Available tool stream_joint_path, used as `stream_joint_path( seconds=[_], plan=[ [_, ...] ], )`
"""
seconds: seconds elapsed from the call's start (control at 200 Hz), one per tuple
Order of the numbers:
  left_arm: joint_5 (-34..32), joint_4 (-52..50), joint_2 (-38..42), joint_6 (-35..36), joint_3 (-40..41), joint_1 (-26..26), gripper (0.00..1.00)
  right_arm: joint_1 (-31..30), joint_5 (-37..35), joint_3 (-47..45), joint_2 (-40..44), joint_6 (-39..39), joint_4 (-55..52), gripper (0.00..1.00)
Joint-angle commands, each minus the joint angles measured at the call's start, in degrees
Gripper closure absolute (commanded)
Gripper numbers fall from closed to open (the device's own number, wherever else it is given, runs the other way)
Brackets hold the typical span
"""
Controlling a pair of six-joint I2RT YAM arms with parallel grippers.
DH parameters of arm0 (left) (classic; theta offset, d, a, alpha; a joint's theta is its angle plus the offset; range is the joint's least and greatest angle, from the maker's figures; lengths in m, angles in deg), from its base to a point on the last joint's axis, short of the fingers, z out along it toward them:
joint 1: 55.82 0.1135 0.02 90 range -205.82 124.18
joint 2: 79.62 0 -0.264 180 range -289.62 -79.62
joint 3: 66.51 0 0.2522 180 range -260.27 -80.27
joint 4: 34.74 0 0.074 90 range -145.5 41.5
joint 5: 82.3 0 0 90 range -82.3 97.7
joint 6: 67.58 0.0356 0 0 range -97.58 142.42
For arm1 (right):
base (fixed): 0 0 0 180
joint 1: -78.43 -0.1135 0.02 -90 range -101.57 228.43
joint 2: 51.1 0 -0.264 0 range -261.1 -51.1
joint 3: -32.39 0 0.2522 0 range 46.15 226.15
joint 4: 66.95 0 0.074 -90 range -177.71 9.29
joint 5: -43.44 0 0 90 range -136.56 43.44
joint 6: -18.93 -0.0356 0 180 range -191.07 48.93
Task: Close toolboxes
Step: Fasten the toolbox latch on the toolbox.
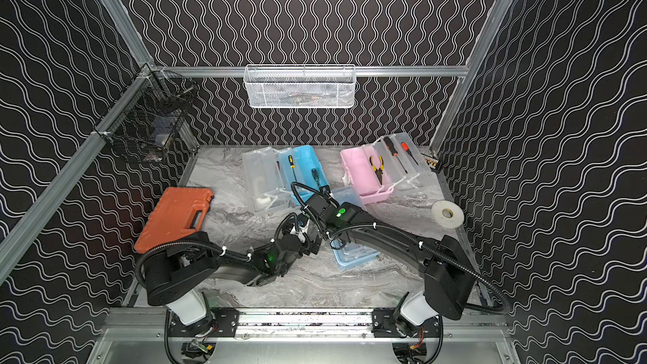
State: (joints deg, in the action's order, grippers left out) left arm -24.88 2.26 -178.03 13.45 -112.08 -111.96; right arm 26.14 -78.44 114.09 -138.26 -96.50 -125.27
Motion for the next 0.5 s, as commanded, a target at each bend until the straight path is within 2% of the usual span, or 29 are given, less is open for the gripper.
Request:
stream_joint_path(
  seconds=[0.0, 0.125, 0.496],
  plan=[
    [1.6, 3.0, -0.8, -0.4, -0.4, 0.0, 0.01, 0.0, -3.4, 0.2, 0.0, -0.7, -1.8, 0.20],
    [1.7, 3.1, -1.3, -0.4, -0.5, 0.0, 0.01, 0.1, -4.9, -0.3, -0.6, -0.8, -2.3, 0.20],
    [1.8, 3.1, -1.1, -0.3, -0.8, 0.0, 0.01, -0.2, -1.5, -2.7, -2.8, -1.9, -1.4, 0.19]
  ],
)
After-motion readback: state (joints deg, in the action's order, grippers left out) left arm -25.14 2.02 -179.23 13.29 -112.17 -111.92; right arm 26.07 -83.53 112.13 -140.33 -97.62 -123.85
